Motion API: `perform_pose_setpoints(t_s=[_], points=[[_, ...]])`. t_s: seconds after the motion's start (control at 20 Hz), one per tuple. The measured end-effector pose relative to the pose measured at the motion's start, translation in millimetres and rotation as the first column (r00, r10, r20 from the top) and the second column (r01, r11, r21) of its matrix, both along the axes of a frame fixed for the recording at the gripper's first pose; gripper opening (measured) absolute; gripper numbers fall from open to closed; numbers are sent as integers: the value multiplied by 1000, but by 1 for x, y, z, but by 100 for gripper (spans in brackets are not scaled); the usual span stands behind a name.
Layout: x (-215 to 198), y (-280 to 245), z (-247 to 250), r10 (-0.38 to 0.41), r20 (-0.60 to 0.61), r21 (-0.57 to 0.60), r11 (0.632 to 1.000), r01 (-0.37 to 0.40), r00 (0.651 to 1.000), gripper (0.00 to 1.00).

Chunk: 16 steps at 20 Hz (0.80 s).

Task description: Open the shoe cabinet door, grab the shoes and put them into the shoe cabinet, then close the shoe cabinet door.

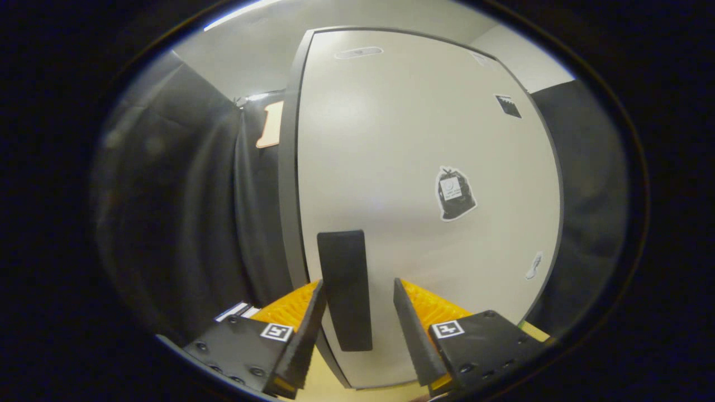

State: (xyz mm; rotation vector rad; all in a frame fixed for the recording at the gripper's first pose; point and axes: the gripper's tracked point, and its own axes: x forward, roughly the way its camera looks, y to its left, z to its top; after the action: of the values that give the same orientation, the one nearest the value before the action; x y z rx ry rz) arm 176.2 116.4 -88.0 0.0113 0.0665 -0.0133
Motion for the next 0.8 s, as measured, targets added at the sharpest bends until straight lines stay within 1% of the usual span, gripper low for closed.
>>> perform_pose_setpoints(t_s=[0.25,0.3,0.35,0.5,0.55,0.6,0.7,0.8], points=[[1,5,-1,-17,10,-32,999,18,1000,44],[-11,4,3,-27,13,-36,999,27,1000,38],[0,5,-1,-30,10,-39,999,30,1000,32],[0,5,-1,-37,13,-44,998,37,999,22],[-1,4,-1,-34,11,-39,999,34,999,22],[0,4,0,-31,17,-39,999,32,999,10],[-3,5,-1,-14,13,-43,999,14,1000,10],[-8,4,0,19,6,-37,999,-19,1000,10]])
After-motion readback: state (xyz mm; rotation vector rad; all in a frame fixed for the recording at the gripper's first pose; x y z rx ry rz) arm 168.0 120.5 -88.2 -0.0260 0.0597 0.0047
